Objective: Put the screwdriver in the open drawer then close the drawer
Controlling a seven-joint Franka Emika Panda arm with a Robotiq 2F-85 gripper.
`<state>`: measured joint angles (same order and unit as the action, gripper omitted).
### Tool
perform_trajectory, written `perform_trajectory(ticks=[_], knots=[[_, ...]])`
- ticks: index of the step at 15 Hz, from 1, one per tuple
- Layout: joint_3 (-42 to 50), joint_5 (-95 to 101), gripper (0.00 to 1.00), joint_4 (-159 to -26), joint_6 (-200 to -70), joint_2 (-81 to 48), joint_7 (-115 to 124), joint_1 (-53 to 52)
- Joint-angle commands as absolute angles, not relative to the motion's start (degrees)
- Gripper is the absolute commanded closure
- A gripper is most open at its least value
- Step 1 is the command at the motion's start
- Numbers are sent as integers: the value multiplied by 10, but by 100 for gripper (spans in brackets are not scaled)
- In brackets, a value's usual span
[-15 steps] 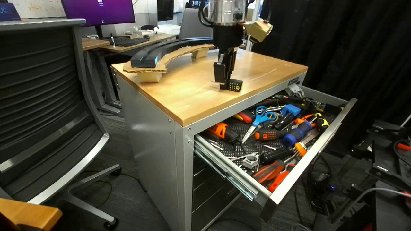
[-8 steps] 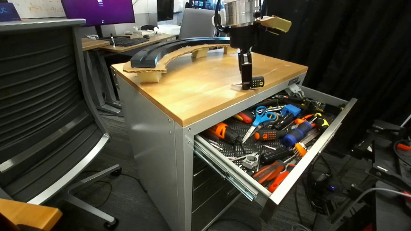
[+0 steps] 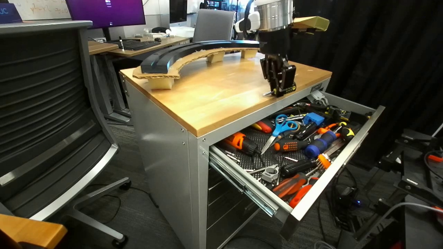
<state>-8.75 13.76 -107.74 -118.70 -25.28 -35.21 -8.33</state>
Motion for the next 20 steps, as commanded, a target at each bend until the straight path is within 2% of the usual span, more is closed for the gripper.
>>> perform_trajectory(ticks=[1,2,7,13,20], knots=[[-102,158,45,-1131,-1189,-240,-441,-66],[-100,166,40,-1138,-1182,-237,-461,-67],[-81,231,2,-1196,-1123,-197,-491,-66],[-45,205,0,-1278,-1103,-105,-350,-34],[16,173,0,-1367,-1136,-36,-272,38]])
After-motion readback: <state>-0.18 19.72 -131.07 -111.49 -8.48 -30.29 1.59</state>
